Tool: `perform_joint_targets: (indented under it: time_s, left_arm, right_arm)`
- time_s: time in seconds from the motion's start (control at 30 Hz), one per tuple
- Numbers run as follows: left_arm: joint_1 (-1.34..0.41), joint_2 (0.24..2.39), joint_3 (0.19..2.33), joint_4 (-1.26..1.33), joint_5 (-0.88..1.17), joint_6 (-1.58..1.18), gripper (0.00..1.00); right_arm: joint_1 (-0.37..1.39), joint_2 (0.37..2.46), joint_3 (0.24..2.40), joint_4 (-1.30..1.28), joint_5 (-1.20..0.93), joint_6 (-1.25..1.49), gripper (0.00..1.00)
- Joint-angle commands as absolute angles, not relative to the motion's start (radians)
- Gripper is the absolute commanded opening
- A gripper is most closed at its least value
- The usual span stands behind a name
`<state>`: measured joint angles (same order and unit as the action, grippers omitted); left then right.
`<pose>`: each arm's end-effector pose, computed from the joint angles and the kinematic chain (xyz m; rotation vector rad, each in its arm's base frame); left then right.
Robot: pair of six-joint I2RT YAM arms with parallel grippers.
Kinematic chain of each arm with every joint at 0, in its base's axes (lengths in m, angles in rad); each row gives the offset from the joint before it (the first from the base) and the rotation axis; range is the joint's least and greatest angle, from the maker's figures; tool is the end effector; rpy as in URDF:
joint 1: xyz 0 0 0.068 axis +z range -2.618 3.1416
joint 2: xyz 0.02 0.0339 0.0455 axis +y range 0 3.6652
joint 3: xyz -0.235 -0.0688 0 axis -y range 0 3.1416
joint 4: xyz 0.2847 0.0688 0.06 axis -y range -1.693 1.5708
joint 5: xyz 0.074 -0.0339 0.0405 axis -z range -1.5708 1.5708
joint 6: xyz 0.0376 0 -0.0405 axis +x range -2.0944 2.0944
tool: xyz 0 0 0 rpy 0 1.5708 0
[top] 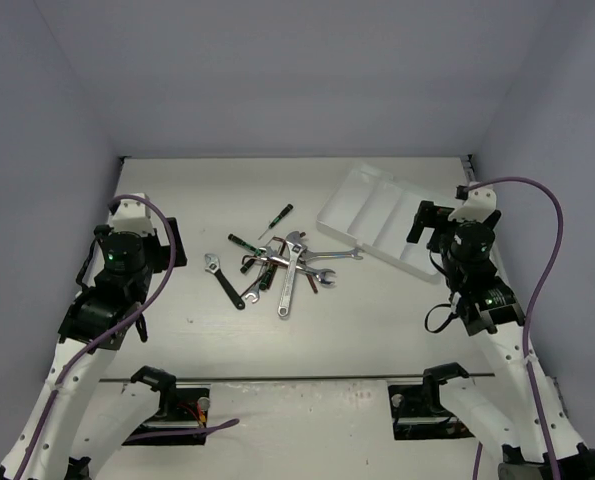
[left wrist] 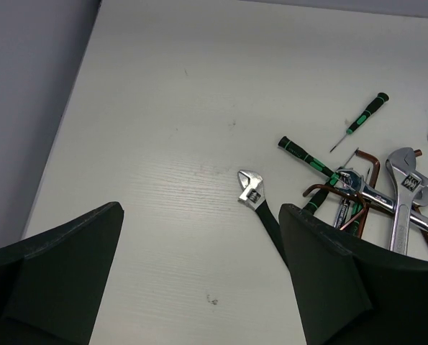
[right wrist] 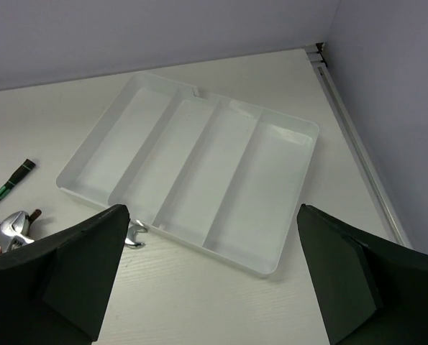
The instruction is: Sort the tools into containers
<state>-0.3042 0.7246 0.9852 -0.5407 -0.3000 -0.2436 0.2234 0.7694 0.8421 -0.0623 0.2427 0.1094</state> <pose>0.2030 -0.0521 0.3702 -0.1525 1.8331 -0.1063 0.2373 0.0446 0.3587 0.1023 1.5578 0.0730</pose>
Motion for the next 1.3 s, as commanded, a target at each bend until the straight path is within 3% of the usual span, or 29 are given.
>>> perform_joint_targets:
  time_s: [0.0, 0.3, 0.57, 0.73, 0.83, 1.13, 1.27]
  left_arm:
    - [-0.298, 0.727, 0.994, -0.479, -0.319, -0.245, 0.88]
    - [-0.298, 0.713, 0.983, -0.491, -0.316, -0.253, 0.88]
    - [-0.298, 0.703, 0.985, -0.568, -0.324, -0.242, 0.88]
    - [-0.299, 0.707, 0.962, -0.578, -0.307, -0.238, 0.88]
    - [-0.299, 0.714, 0.967, -0.593, -0.306, -0.238, 0.88]
    - [-0.301, 0.672, 0.942, -0.642, -0.262, -0.266, 0.88]
    - [-0.308, 0.649, 0.931, -0.666, -0.247, -0.275, 0.88]
  right_arm:
    - [0.223, 0.821, 0.870, 0.015, 0.272, 0.181, 1.00]
    - [0.255, 1.051, 0.908, -0.041, 0.070, 0.353, 1.00]
    - [0.574, 1.278, 0.979, -0.085, 0.327, 0.616, 0.99]
    - [0.734, 1.480, 1.078, -0.112, 0.453, 0.786, 0.89]
    - [0.778, 1.580, 1.150, -0.118, 0.475, 0.825, 0.84]
    - [0.845, 1.873, 1.374, -0.201, 0.565, 0.929, 0.84]
    - [0.860, 1.955, 1.445, -0.219, 0.578, 0.951, 0.77]
